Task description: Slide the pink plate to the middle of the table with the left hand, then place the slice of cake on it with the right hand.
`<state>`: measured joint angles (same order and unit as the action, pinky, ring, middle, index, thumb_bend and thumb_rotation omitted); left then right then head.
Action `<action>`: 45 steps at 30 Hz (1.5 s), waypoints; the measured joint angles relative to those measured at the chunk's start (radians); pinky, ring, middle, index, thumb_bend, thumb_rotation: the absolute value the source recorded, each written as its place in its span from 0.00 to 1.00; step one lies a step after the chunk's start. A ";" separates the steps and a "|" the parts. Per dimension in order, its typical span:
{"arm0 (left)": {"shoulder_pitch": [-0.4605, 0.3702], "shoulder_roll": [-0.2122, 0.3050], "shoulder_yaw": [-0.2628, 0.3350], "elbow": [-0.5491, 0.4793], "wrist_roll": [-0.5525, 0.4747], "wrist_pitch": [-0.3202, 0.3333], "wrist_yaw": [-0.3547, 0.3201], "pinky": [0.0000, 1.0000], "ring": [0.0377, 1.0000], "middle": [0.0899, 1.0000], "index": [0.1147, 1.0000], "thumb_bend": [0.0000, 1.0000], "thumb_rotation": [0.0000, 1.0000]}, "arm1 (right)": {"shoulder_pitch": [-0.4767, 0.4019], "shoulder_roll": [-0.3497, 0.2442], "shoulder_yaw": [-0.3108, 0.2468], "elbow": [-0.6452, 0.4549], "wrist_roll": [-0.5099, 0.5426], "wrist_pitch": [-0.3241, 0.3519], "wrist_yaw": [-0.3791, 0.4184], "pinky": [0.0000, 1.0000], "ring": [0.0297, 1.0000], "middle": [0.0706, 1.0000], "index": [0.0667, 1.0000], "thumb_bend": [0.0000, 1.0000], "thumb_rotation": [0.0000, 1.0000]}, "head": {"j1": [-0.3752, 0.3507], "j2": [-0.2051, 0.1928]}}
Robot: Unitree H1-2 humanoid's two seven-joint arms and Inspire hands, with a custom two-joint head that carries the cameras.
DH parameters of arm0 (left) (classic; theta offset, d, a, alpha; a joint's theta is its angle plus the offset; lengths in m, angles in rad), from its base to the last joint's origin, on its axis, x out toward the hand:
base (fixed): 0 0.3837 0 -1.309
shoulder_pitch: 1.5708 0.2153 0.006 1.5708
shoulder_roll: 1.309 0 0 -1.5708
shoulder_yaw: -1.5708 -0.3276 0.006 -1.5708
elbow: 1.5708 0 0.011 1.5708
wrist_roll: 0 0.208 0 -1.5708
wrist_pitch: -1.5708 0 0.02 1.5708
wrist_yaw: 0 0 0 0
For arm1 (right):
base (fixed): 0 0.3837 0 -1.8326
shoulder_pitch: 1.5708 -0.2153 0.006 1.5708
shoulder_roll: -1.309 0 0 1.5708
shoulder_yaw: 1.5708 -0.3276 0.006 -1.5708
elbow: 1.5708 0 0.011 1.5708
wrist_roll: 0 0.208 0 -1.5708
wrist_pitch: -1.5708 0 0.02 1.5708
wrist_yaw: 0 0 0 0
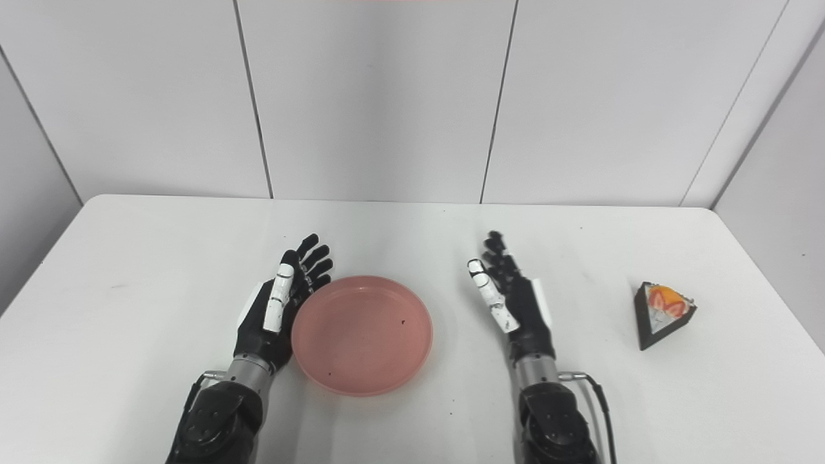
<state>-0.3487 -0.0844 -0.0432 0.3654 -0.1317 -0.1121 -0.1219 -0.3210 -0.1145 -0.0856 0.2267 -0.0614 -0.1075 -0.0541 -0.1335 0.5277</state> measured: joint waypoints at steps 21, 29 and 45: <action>-0.027 0.012 0.015 0.043 -0.039 -0.030 -0.048 0.88 0.90 0.89 0.87 0.64 1.00 | -0.114 -0.285 0.026 -0.235 -0.421 0.503 0.001 0.71 0.80 0.82 0.83 0.72 0.38 | -0.225 -0.037; -0.042 0.020 0.019 0.071 -0.042 -0.039 -0.063 0.86 0.89 0.88 0.85 0.67 0.98 | -0.109 -0.378 0.032 -0.273 -0.567 0.572 0.094 0.73 0.82 0.84 0.84 0.70 0.36 | -0.253 -0.044; -0.045 0.032 0.017 0.072 -0.056 -0.041 -0.074 0.88 0.89 0.89 0.86 0.65 1.00 | -0.127 -0.306 -0.207 -0.284 -1.058 0.582 0.582 0.34 0.43 0.55 0.89 0.77 0.27 | -0.245 -0.035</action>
<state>-0.3934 -0.0520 -0.0261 0.4371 -0.1875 -0.1532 -0.1964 -0.4481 -0.4205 -0.2930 -0.0573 -1.1196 0.4749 0.5280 -0.3789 0.4924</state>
